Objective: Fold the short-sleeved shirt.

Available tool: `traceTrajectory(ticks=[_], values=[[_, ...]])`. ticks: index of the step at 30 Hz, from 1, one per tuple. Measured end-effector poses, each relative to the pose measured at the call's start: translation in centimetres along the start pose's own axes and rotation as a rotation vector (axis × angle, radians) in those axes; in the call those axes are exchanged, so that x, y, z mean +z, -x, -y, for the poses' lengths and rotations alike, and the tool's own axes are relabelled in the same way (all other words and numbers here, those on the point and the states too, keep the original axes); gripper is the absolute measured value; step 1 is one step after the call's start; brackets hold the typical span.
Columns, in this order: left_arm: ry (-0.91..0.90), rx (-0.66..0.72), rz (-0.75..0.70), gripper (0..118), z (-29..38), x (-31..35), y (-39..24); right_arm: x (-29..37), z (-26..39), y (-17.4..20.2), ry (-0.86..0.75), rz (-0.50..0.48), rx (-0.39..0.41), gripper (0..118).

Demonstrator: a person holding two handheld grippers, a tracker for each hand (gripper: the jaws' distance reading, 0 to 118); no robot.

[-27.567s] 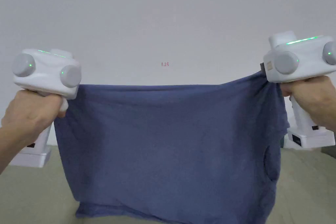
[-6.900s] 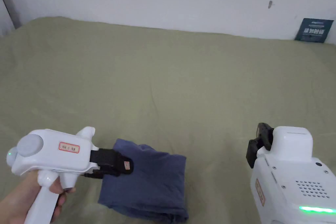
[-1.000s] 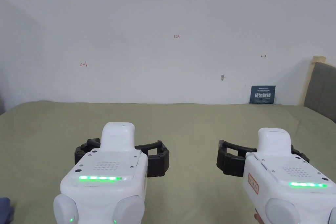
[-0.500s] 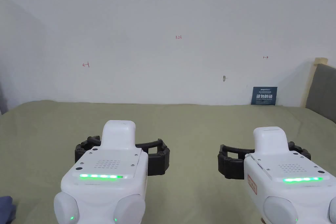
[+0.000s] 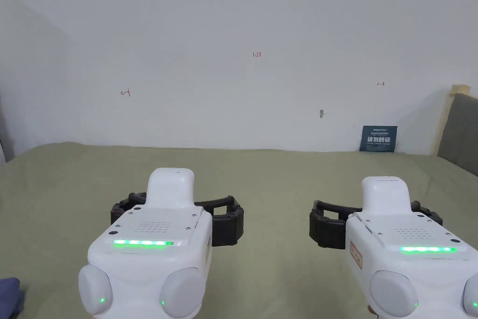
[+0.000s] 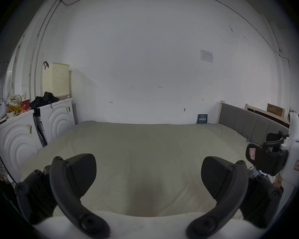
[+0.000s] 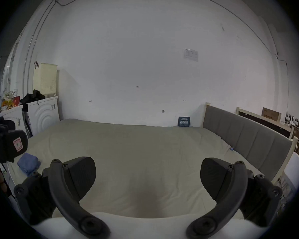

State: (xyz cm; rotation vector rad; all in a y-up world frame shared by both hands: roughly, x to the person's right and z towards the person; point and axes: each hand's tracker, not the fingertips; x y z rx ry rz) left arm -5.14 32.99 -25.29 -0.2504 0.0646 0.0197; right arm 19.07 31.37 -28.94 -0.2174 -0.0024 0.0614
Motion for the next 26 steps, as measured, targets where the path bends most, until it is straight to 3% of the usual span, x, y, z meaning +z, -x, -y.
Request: traceTrajectory(ticks=[10, 19, 22, 26], values=[[0.021, -0.011, 0.001, 118, 0.5, -0.1, -0.2, 0.3, 0.0, -0.3, 0.012, -0.026, -0.032, 118], [0.022, 0.000, 0.010, 118, 0.3, 0.0, -0.1, 0.6, -0.2, 0.1, -0.042, -0.013, 0.025, 118], [0.023, 0.000, 0.013, 118, 0.2, 0.0, 0.0, 0.6, -0.2, 0.0, -0.066, 0.005, -0.024, 118], [0.023, 0.007, 0.011, 118, 0.1, 0.0, 0.2, 0.4, -0.8, -0.9, -0.016, -0.043, -0.082, 118]])
